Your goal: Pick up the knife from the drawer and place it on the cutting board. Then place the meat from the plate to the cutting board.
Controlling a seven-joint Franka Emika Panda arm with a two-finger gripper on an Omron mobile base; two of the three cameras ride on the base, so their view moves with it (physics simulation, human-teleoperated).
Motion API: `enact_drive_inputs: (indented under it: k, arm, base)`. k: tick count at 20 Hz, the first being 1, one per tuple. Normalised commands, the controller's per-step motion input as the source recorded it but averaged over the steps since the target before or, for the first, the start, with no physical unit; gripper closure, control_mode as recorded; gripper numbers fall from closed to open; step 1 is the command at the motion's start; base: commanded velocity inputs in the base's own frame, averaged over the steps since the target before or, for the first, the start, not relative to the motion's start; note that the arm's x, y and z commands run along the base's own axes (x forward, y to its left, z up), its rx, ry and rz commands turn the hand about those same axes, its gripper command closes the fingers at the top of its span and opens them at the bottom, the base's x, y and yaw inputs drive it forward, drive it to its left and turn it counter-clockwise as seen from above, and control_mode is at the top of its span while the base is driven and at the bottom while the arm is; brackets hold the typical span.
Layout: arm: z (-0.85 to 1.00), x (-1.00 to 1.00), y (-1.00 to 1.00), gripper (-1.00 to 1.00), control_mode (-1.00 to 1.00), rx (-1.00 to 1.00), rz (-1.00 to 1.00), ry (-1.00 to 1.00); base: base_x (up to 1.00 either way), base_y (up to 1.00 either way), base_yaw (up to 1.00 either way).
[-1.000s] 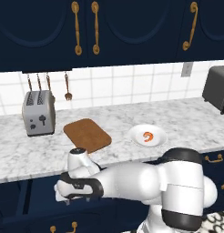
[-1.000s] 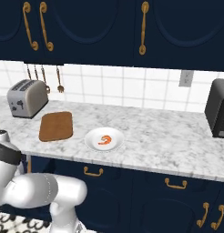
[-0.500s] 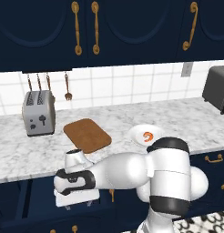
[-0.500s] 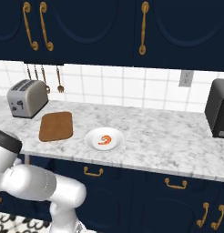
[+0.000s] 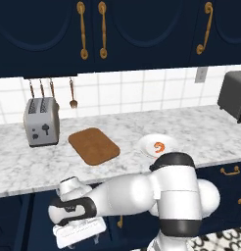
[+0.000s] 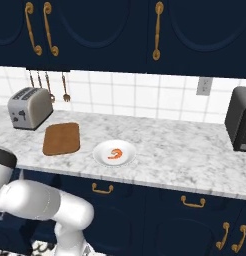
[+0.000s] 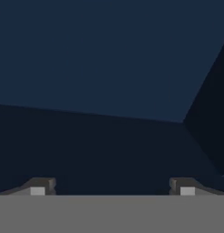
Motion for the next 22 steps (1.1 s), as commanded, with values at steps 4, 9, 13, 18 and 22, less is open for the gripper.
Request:
enact_drive_inputs:
  k: [4,9,13,18,22]
  arm:
    - [0.00,-0.92,0.00,-1.00,-1.00,-0.08,0.05,0.04]
    - [0.67,0.32,0.00,-1.00,-1.00,-0.01,0.07,-0.17]
    - [0.52,0.80,0.00,-1.00,-1.00,0.04,0.06,-0.28]
    - [-0.38,0.85,0.00,-1.00,-1.00,0.00,0.07,-0.10]
    - [-0.55,0.87,0.00,-1.00,-1.00,0.00,0.07,-0.05]
  base:
    - [0.00,0.00,0.00]
    - [0.00,0.00,0.00]
    - [0.00,0.00,0.00]
    - [0.00,0.00,0.00]
    - [0.00,0.00,0.00]
